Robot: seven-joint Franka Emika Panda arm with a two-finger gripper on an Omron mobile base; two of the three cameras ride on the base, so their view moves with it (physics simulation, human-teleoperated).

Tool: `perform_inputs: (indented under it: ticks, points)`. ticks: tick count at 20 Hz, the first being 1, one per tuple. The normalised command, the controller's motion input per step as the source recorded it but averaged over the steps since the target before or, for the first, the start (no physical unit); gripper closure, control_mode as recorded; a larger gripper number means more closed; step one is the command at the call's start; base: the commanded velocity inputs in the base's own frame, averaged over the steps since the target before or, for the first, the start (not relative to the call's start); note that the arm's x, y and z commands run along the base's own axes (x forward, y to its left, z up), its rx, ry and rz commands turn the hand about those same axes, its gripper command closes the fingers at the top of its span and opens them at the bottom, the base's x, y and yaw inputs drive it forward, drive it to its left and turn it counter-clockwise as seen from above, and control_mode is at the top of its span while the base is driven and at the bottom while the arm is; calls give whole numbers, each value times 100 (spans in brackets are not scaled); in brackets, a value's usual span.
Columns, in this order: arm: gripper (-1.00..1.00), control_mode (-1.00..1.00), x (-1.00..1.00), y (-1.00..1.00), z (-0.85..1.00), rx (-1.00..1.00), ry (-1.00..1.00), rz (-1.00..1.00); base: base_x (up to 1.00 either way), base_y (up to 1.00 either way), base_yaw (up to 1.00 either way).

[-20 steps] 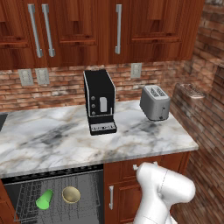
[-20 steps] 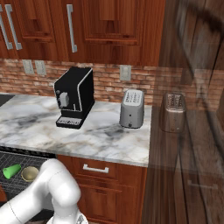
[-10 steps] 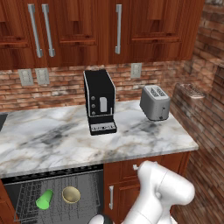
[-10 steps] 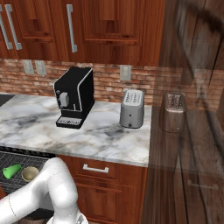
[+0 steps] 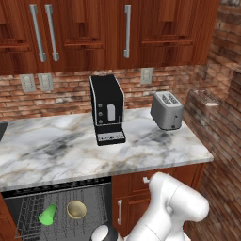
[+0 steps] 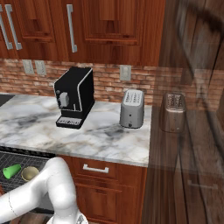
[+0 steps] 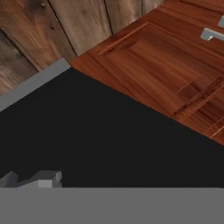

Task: Pick up the cup and bowl from the counter, place them in the dishwasher, and close the dishwasher door.

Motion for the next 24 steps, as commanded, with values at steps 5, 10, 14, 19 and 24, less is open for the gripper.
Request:
perform_inputs:
  ticks: [5,10,14,19,24]
  points:
    - [-100,-100,0,0,-89,-57,-44,5,0,0,0]
    - [-100,-100,0,0,-99,-53,-45,8,0,0,0]
    - [-100,-100,0,0,-82,-46,-47,11,0,0,0]
    - [-100,-100,0,-10,-32,-15,-54,14,0,0,0]
    - [-100,-100,0,-24,-50,0,-60,21,0,0,0]
